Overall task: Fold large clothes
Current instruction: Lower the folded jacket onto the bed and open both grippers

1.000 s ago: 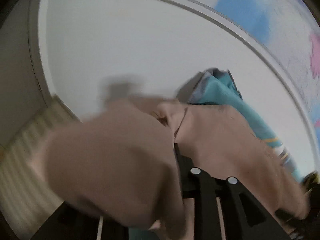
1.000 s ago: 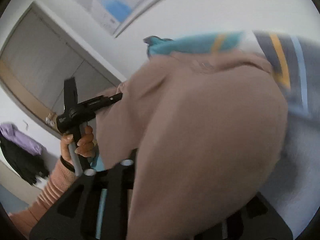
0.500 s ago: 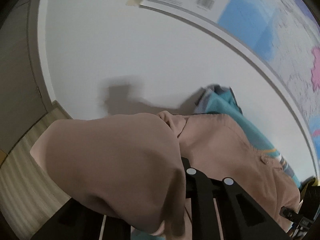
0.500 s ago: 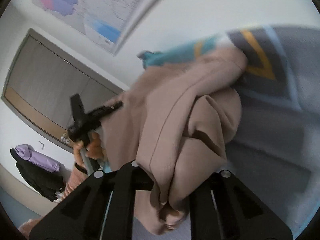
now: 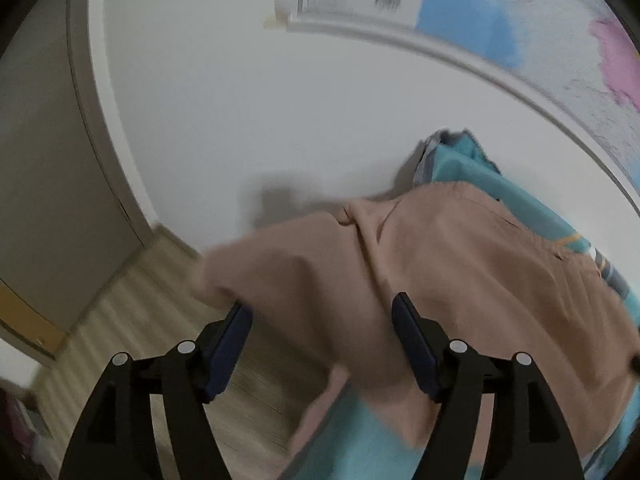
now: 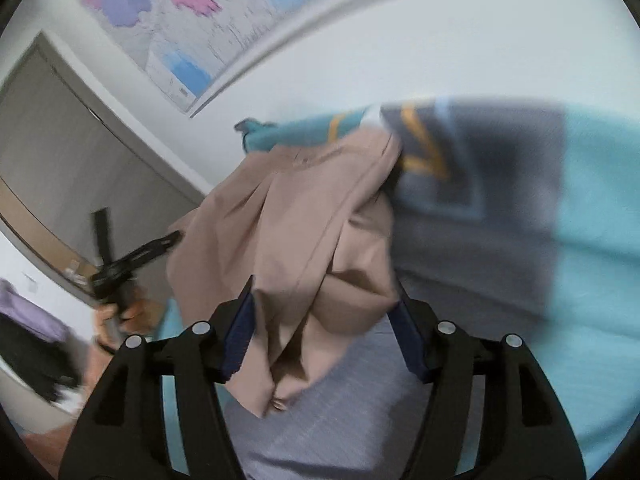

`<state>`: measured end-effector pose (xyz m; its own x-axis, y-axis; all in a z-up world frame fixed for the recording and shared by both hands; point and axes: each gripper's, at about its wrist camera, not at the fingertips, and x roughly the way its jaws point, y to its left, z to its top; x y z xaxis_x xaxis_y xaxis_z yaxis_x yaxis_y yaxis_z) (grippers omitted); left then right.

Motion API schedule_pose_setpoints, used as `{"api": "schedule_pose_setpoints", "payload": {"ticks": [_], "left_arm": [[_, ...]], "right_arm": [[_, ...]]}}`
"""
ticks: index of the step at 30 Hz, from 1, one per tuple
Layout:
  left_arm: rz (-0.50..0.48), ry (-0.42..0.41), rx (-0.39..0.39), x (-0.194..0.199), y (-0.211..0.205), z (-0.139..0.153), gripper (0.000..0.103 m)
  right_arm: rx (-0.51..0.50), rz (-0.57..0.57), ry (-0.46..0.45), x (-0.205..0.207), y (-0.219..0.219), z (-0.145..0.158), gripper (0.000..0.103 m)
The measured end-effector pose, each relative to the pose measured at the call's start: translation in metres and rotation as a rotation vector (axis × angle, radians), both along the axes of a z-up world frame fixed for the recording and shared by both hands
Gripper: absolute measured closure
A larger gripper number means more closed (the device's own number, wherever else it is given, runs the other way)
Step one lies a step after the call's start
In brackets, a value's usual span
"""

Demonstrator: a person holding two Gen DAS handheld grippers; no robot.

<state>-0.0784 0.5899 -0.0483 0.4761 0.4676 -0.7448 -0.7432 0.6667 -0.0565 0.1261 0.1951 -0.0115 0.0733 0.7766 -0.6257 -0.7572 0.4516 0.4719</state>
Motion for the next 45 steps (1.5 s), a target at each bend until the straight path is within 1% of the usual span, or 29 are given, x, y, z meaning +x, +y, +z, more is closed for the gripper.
{"api": "schedule_pose_setpoints", "payload": {"ticks": [1,2,4,5,6,8,10,11,12,13,14,15,16,18,20,21,23,25,27,28,30,32,34,36,38,40,41,43,45], "left_arm": [[0.017,0.002,0.035,-0.008,-0.005,0.006,0.025],[0.031,0.007,0.067,-0.016,-0.013,0.013,0.025],[0.01,-0.005,0.096,-0.026,-0.026,0.022,0.025],[-0.013,-0.01,0.103,-0.027,-0.035,0.025,0.025],[-0.044,-0.011,0.102,-0.026,-0.044,0.027,0.025],[-0.107,-0.03,0.083,-0.021,-0.061,0.029,0.025],[-0.181,-0.036,0.101,-0.011,-0.084,0.029,0.025],[-0.203,-0.033,0.108,-0.005,-0.092,0.026,0.024],[-0.231,-0.031,0.105,0.002,-0.101,0.024,0.023],[-0.262,-0.026,0.086,0.009,-0.109,0.019,0.023],[-0.272,-0.02,0.078,0.018,-0.115,0.013,0.023],[-0.287,-0.007,0.069,0.023,-0.121,0.008,0.023],[-0.298,0.007,0.063,0.028,-0.126,0.003,0.023],[-0.29,0.03,0.059,0.033,-0.132,-0.005,0.023],[-0.281,0.032,0.064,0.034,-0.136,-0.007,0.023],[-0.27,0.033,0.073,0.034,-0.14,-0.006,0.023],[-0.267,0.024,0.081,0.032,-0.144,-0.003,0.023],[-0.263,0.017,0.097,0.03,-0.153,0.001,0.019],[-0.251,0.009,0.132,0.027,-0.162,0.006,0.017],[-0.247,0.005,0.143,0.026,-0.165,0.008,0.014],[-0.236,-0.005,0.153,0.023,-0.169,0.012,0.012],[-0.24,-0.006,0.16,0.024,-0.174,0.013,0.012],[-0.233,-0.002,0.17,0.023,-0.178,0.012,0.007],[-0.223,0.011,0.172,0.024,-0.181,0.01,0.007],[-0.217,0.029,0.177,0.026,-0.182,0.007,0.007],[-0.196,0.038,0.192,0.024,-0.186,0.006,0.007],[-0.193,0.035,0.19,0.023,-0.187,0.007,0.007],[-0.18,0.012,0.179,0.018,-0.189,0.01,0.007],[-0.154,-0.017,0.177,0.011,-0.194,0.016,0.007]], "right_arm": [[0.0,-0.024,-0.048,-0.004,-0.004,0.008,0.041],[0.003,-0.05,-0.094,-0.008,-0.009,0.015,0.041],[0.036,-0.082,-0.182,-0.019,-0.016,0.031,0.042],[0.045,-0.076,-0.208,-0.024,-0.014,0.036,0.042],[0.048,-0.026,-0.246,-0.032,-0.007,0.039,0.045],[0.027,0.025,-0.288,-0.042,0.008,0.037,0.047],[-0.019,0.061,-0.306,-0.048,0.028,0.027,0.056],[-0.048,0.069,-0.314,-0.049,0.037,0.02,0.056],[-0.082,0.084,-0.283,-0.045,0.045,0.008,0.058],[-0.115,0.064,-0.247,-0.038,0.048,-0.004,0.063],[-0.126,0.053,-0.222,-0.034,0.048,-0.01,0.063],[-0.133,0.053,-0.178,-0.029,0.046,-0.019,0.064],[-0.138,0.048,-0.163,-0.027,0.043,-0.023,0.065],[-0.138,0.044,-0.161,-0.028,0.035,-0.022,0.065],[-0.124,0.051,-0.175,-0.033,0.026,-0.014,0.063],[-0.117,0.05,-0.198,-0.037,0.021,-0.007,0.063],[-0.082,0.062,-0.232,-0.046,0.013,0.006,0.058],[-0.041,0.087,-0.264,-0.059,0.007,0.018,0.054],[-0.03,0.117,-0.299,-0.072,0.008,0.023,0.051],[-0.033,0.128,-0.315,-0.076,0.012,0.022,0.051],[-0.057,0.148,-0.349,-0.088,0.017,0.019,0.051],[-0.086,0.159,-0.338,-0.091,0.02,0.011,0.051],[-0.112,0.176,-0.337,-0.094,0.03,0.001,0.052],[-0.158,0.169,-0.358,-0.096,0.034,-0.011,0.05],[-0.158,0.162,-0.356,-0.097,0.033,-0.014,0.049],[-0.138,0.147,-0.351,-0.097,0.029,-0.01,0.042],[-0.13,0.141,-0.364,-0.101,0.025,-0.006,0.041],[-0.114,0.139,-0.396,-0.108,0.02,-0.001,0.03],[-0.105,0.125,-0.436,-0.118,0.015,0.003,0.023]]}}
